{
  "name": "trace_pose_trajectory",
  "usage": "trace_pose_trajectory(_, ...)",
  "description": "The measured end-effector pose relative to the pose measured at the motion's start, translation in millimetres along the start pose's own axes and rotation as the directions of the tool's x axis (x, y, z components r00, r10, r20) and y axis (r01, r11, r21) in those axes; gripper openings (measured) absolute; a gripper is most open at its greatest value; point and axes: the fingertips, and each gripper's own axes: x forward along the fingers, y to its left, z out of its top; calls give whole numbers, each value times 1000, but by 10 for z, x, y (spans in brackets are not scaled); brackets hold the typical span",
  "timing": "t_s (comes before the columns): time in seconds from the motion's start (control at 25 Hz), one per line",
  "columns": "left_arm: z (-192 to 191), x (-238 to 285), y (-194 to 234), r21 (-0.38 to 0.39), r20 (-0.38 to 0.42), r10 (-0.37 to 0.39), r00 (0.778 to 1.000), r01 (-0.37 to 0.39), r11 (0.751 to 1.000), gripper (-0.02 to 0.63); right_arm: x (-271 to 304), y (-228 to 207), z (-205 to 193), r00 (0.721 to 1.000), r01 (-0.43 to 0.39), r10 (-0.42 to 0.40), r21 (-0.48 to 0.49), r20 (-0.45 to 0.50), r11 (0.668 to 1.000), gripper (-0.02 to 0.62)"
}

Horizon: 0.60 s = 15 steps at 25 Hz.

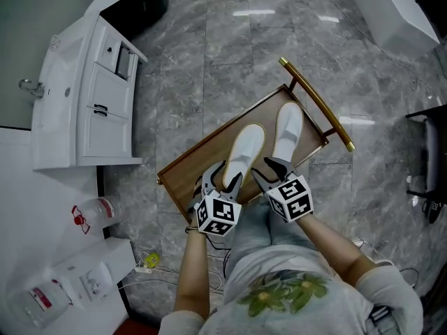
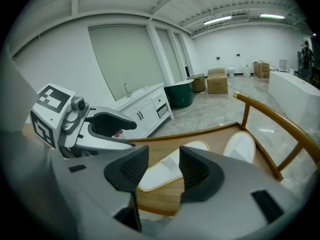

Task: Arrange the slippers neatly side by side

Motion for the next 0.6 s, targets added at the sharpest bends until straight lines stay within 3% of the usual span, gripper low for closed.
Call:
trace_pose_trajectory(0.32,-238,425,-55,38,-71,-54,996,57,998,233,322,-155,-217,998,9,-8,8,-68,1000,176)
trace_pose_trajectory(0.6,-440,719,-29,54,-132,-52,990,60,997,209,609,-241,-371,992,3,2,38,-129,999,176)
